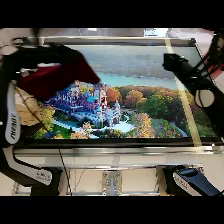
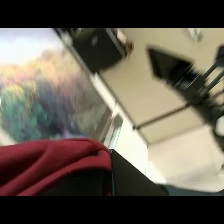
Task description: Fold the shirts.
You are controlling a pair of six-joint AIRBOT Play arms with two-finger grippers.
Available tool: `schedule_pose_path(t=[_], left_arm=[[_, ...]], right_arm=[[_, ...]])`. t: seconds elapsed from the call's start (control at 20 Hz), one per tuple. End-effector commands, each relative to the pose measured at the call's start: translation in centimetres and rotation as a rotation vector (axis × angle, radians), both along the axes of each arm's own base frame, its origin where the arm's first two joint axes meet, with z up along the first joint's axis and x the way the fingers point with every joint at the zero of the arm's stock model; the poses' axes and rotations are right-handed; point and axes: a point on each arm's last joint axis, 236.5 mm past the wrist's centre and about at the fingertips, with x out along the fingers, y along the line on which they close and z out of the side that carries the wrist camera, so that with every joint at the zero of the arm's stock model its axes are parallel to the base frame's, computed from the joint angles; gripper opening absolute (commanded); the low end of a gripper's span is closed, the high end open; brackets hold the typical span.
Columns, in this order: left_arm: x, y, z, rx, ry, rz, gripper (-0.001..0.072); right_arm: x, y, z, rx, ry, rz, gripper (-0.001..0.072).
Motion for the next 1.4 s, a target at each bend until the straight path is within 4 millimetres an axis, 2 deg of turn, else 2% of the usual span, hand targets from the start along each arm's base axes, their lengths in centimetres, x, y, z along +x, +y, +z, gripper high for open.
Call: schedule_pose_path(t=[0.0, 0.1, 0.2, 0.3, 0.35, 0.45, 0.5, 0.55, 0.6, 0.7, 0.75, 0.85, 0.95, 1.0, 1.05, 1.1, 1.25, 1.35], left_arm=[[-5.6, -13.0, -4.4, 0.221, -0.066, -0.105, 0.0009], [-9.5, -18.7, -6.0, 0.268, -0.085, -0.153, 0.0009], [-13.4, -23.3, -7.6, 0.284, -0.106, -0.215, 0.0009], [-15.8, -26.5, -9.1, 0.290, -0.125, -0.242, 0.0011], [-15.9, -27.5, -9.1, 0.277, -0.138, -0.220, 0.0065], [-13.9, -28.2, -7.5, 0.230, -0.173, -0.126, 0.0678], [-12.3, -27.6, -6.6, 0.217, -0.186, -0.081, 0.0710], [-10.7, -26.6, -5.7, 0.208, -0.180, -0.044, 0.0710], [-8.8, -25.0, -5.0, 0.210, -0.163, 0.003, 0.0710], [-5.1, -20.9, -4.9, 0.255, -0.112, 0.090, 0.0710], [-3.2, -18.1, -5.8, 0.311, -0.070, 0.134, 0.0710], [-0.7, -11.6, -9.8, 0.484, 0.103, 0.223, 0.0709], [-0.4, -3.6, -15.1, 0.757, 0.289, 0.313, 0.0709], [-1.2, -0.8, -16.8, 0.852, 0.362, 0.331, 0.0709], [-2.3, 0.6, -18.0, 0.906, 0.418, 0.312, 0.0709], [-3.4, 1.0, -19.0, 0.936, 0.451, 0.279, 0.0708], [-5.9, -0.2, -23.0, 0.958, 0.516, 0.225, 0.0708], [-7.8, -1.2, -26.4, 0.976, 0.567, 0.230, 0.0708]], right_arm=[[-2.4, -4.4, 2.9, -0.108, -0.044, -0.090, 0.0271], [-3.8, -6.9, 2.6, -0.190, -0.007, -0.144, 0.0271], [-4.7, -9.0, 1.9, -0.238, 0.042, -0.191, 0.0271], [-5.2, -10.7, 0.7, -0.241, 0.101, -0.225, 0.0271], [-5.5, -11.3, -0.1, -0.240, 0.136, -0.237, 0.0271], [-5.9, -12.0, -1.4, -0.241, 0.197, -0.245, 0.0272], [-6.2, -12.1, -2.2, -0.261, 0.232, -0.236, 0.0273], [-6.6, -11.9, -3.0, -0.306, 0.265, -0.216, 0.0273], [-7.0, -11.8, -4.0, -0.361, 0.304, -0.188, 0.0273], [-7.9, -11.8, -5.8, -0.459, 0.382, -0.140, 0.0274], [-8.3, -11.8, -6.5, -0.492, 0.414, -0.124, 0.0274], [-8.7, -11.9, -7.7, -0.515, 0.465, -0.103, 0.0283], [-8.8, -11.2, -9.6, -0.481, 0.533, -0.063, 0.0351], [-8.7, -10.6, -11.0, -0.460, 0.573, -0.028, 0.0355], [-8.6, -9.8, -12.3, -0.444, 0.602, 0.017, 0.0386], [-8.4, -9.0, -13.8, -0.422, 0.630, 0.058, 0.0386], [-8.0, -8.1, -17.5, -0.369, 0.722, 0.109, 0.0386], [-8.2, -8.1, -18.6, -0.365, 0.758, 0.122, 0.0386]])
